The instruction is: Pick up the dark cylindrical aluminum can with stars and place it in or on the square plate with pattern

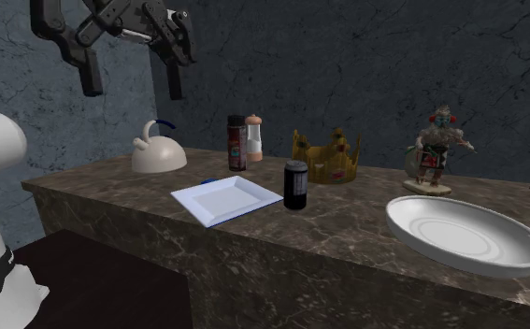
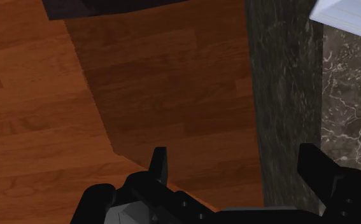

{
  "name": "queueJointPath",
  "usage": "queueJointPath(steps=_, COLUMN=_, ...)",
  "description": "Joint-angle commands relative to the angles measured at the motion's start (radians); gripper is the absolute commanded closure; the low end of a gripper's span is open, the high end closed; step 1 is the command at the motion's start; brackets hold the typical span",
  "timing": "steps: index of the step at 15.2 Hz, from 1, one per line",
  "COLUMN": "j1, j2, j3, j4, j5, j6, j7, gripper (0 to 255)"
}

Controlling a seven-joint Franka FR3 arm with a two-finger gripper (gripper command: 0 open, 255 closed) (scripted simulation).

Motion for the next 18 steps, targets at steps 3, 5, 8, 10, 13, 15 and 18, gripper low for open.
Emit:
queueJointPath(steps=3, j1=0.017, j2=0.080, j3=0.076, j4=0.022, j5=0.035, j6=0.044, j7=0.099, gripper=0)
queueJointPath(steps=5, j1=0.024, j2=0.126, j3=0.113, j4=0.036, j5=0.048, j6=0.070, j7=0.148, gripper=0)
queueJointPath(steps=8, j1=0.031, j2=0.204, j3=0.169, j4=0.067, j5=0.058, j6=0.107, j7=0.222, gripper=0)
queueJointPath(steps=10, j1=0.035, j2=0.260, j3=0.206, j4=0.094, j5=0.059, j6=0.131, j7=0.273, gripper=0)
queueJointPath(steps=13, j1=0.040, j2=0.352, j3=0.260, j4=0.142, j5=0.049, j6=0.164, j7=0.353, gripper=0)
queueJointPath(steps=15, j1=0.043, j2=0.419, j3=0.295, j4=0.181, j5=0.034, j6=0.184, j7=0.409, gripper=0)
queueJointPath(steps=18, j1=0.053, j2=0.527, j3=0.342, j4=0.248, j5=-0.003, j6=0.208, j7=0.497, gripper=0)
